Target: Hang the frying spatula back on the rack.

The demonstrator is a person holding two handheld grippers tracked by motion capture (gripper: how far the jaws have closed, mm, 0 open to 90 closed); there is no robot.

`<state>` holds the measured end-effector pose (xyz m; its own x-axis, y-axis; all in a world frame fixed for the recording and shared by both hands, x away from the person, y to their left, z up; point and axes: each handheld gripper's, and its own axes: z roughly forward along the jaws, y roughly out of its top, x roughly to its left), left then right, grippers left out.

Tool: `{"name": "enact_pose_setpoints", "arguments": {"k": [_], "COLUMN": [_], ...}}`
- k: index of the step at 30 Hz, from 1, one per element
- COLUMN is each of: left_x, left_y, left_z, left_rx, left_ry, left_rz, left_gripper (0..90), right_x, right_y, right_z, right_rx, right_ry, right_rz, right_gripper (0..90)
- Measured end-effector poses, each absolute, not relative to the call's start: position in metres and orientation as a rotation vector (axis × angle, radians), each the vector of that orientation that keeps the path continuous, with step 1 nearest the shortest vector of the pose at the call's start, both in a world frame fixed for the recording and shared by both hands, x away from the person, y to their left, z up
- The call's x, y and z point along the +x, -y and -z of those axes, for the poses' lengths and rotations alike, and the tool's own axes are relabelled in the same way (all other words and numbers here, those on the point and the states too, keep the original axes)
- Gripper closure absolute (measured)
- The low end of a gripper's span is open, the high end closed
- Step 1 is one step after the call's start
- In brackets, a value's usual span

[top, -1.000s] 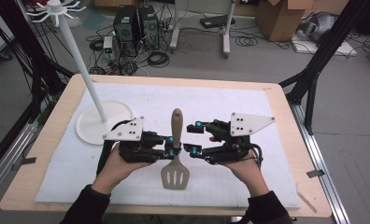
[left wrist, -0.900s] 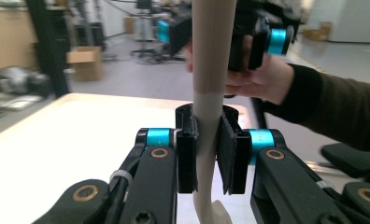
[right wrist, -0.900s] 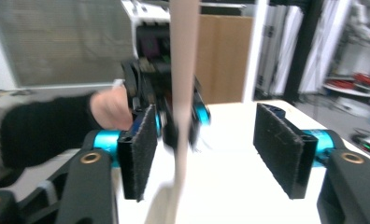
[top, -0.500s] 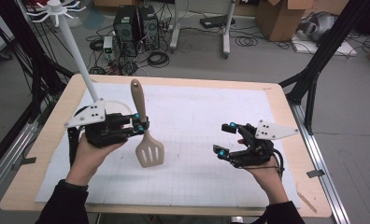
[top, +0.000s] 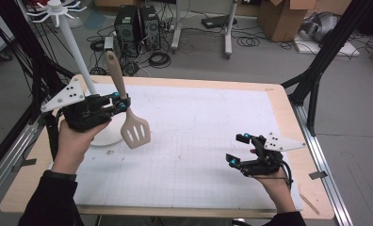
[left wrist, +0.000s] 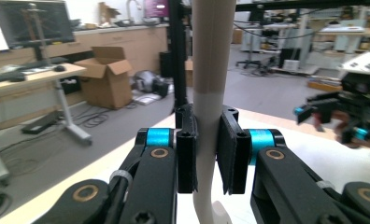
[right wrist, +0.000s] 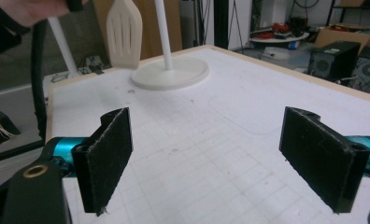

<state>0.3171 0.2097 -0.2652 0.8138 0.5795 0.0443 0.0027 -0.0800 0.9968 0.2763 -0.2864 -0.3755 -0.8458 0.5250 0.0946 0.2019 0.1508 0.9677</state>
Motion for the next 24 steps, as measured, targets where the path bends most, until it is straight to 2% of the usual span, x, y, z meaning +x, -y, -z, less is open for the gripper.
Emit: {"name": "enact_pose_setpoints", "arguments": {"k": [15, 24], "left_x": [0.338, 0.35], "left_y": [-0.232, -0.238], "left_z": [0.238, 0.234], "left_rx": [1.56, 1.541], "left_ry": [-0.623, -0.747], "left_rz": [-0.618, -0.656], "left_gripper": [78.4, 78.4], "right_x": [0.278, 0.278], "right_y": [0.29, 0.291], "right_z": [0.381, 0.38], "right_rx": [0.718, 0.724], "right_ry": [-2.188, -2.184], "right_rz": [-1.678, -1.691], "right_gripper": [16.0, 15.9]}}
